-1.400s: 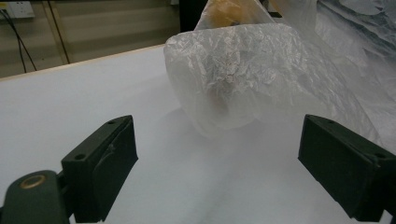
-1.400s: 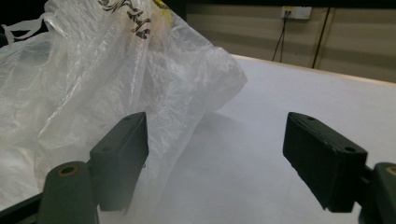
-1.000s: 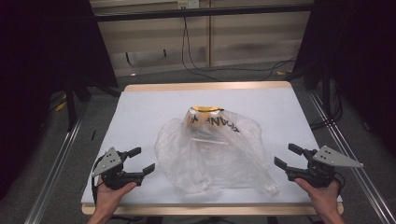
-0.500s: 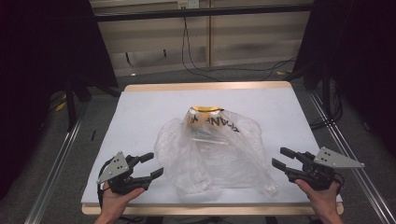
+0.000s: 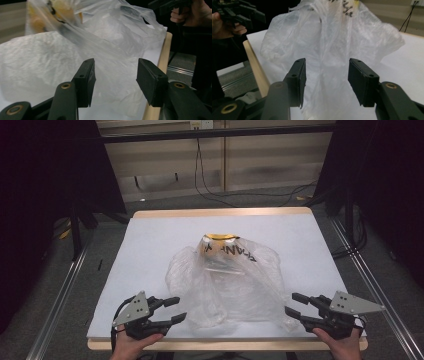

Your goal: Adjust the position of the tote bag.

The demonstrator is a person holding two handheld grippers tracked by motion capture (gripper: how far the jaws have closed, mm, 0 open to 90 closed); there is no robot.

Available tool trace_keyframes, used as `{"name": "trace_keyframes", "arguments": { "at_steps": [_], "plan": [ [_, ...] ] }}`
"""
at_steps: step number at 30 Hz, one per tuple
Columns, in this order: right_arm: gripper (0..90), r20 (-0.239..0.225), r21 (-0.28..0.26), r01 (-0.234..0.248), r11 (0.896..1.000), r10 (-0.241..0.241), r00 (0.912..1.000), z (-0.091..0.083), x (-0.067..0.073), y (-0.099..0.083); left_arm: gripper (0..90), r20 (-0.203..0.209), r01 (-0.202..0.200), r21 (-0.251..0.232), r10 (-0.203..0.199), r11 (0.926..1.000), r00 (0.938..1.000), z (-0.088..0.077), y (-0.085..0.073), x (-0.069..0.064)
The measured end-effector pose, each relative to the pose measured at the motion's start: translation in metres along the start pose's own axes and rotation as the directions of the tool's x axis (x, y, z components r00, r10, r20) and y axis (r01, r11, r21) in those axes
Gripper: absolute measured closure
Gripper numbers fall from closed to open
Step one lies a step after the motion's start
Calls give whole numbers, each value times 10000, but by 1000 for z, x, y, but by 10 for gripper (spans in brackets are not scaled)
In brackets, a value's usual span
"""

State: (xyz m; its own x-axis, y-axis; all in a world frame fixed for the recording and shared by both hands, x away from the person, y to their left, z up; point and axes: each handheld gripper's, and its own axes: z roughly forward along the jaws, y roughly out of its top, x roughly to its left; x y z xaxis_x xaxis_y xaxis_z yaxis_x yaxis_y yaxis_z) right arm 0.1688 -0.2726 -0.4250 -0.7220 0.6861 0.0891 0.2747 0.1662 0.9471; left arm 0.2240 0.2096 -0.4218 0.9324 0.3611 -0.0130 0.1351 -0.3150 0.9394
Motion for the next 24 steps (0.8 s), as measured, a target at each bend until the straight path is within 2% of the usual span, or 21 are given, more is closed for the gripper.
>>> {"name": "trace_keyframes", "arguments": {
  "at_steps": [1,2,3,4,5,7,9,10,11,12,13,14,15,17,19,20,24],
  "plan": [
    [481,0,0,0,10000,0,10000,0,0,0,491,0,0,0,0,10000,10000,0,0,0],
    [474,-94,107,11,9999,-10,10000,0,3,-2,503,219,-205,257,199,9995,9996,7,1,-3],
    [474,-92,141,12,9999,-11,10000,0,3,-2,509,219,-205,257,199,9995,9996,7,1,-3],
    [472,-152,133,-4,9999,6,9999,1,3,-2,520,479,-202,240,190,9995,9987,13,1,-6],
    [468,-188,186,-78,9998,82,9998,1,3,-2,523,515,-229,308,213,9993,9984,17,2,-9],
    [451,-210,356,-65,9993,73,9998,3,3,-4,548,709,-432,506,396,9978,9967,26,5,-13],
    [448,-285,483,-55,9988,69,9996,5,3,-5,570,762,-360,505,321,9981,9966,29,7,-15],
    [439,-304,570,-50,9984,68,9995,7,3,-6,586,1184,-649,611,573,9960,9913,41,13,-19],
    [439,-304,570,-50,9984,68,9995,7,3,-6,597,1184,-649,611,573,9960,9913,41,13,-19],
    [440,-301,701,-115,9975,136,9995,7,4,-8,597,1362,-788,586,702,9952,9882,47,17,-21],
    [439,-354,870,-90,9962,121,9993,7,5,-10,615,1614,-778,607,671,9951,9846,52,19,-23],
    [439,-341,1132,-52,9936,92,9994,7,6,-14,654,1895,-1069,724,915,9916,9776,60,23,-23],
    [439,-371,1255,-81,9921,129,9992,8,6,-14,675,2023,-1079,817,896,9908,9752,64,24,-23],
    [441,-536,1489,-50,9888,132,9985,11,5,-16,688,2021,-1076,827,890,9907,9753,69,21,-23],
    [440,-635,1952,49,9808,76,9980,16,7,-18,685,2048,-1065,862,870,9906,9749,70,18,-22],
    [432,-586,2067,65,9784,58,9983,17,7,-19,668,1952,-929,1065,708,9900,9782,71,11,-21],
    [438,-642,2176,-162,9759,308,9975,19,2,-20,634,1900,-895,1387,622,9863,9798,71,0,-16]
  ]
}}
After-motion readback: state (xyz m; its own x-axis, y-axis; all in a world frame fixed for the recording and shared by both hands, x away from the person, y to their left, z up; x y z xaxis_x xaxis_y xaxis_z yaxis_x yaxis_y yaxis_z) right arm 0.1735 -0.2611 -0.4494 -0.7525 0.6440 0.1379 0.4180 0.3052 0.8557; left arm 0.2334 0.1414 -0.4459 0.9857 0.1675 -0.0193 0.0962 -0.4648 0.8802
